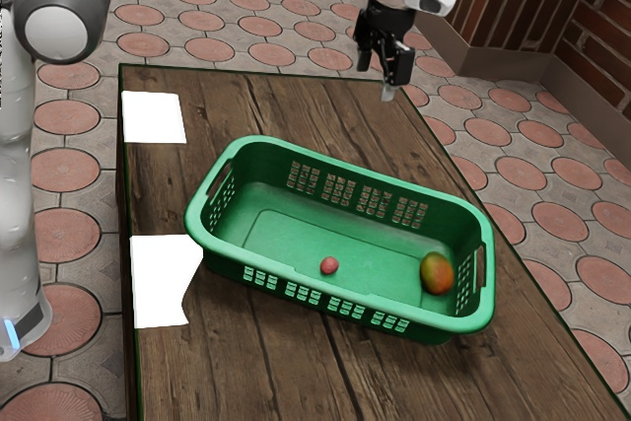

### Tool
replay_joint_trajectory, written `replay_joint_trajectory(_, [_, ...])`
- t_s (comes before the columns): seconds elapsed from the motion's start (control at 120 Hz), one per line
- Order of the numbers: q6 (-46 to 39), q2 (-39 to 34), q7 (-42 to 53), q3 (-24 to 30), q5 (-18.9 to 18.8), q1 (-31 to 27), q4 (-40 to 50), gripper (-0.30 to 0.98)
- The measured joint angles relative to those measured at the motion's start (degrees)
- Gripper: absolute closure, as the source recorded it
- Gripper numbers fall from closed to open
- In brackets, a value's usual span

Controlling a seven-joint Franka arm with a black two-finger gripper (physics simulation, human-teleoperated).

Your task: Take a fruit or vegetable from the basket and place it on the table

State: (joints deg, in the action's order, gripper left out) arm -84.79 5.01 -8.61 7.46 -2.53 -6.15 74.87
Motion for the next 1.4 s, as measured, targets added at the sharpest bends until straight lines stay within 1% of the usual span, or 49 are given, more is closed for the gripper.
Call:
replay_joint_trajectory(0.242, [0.15, 1.05, 0.39, 0.13, -0.06, -0.51, -0.05, 0.00])
replay_joint_trajectory(0.358, [-0.09, 1.71, 1.83, 2.88, 0.08, 0.10, 0.55, 0.00])
replay_joint_trajectory(0.408, [-1.02, 1.71, 2.63, 4.19, 0.01, 0.56, 2.14, 0.00])
replay_joint_trajectory(0.592, [-7.19, 1.10, 6.57, 10.25, 0.02, 0.84, 10.57, 0.00])
replay_joint_trajectory(0.758, [-17.15, 0.56, 9.89, 11.89, 0.54, 1.14, 18.12, 0.01])
replay_joint_trajectory(0.892, [-24.95, 1.74, 11.89, 13.46, 0.93, 0.66, 19.26, 0.00])
replay_joint_trajectory(1.0, [-29.50, 2.49, 13.21, 14.42, 1.05, 1.11, 20.73, 0.01])
replay_joint_trajectory(1.15, [-33.24, 2.86, 14.69, 14.59, 1.10, 0.94, 22.22, 0.01])
replay_joint_trajectory(1.225, [-34.83, 3.11, 15.35, 14.55, 1.01, 0.82, 24.45, 0.01])
replay_joint_trajectory(1.4, [-38.53, 4.14, 16.64, 14.51, -0.57, 0.82, 25.97, 0.01])
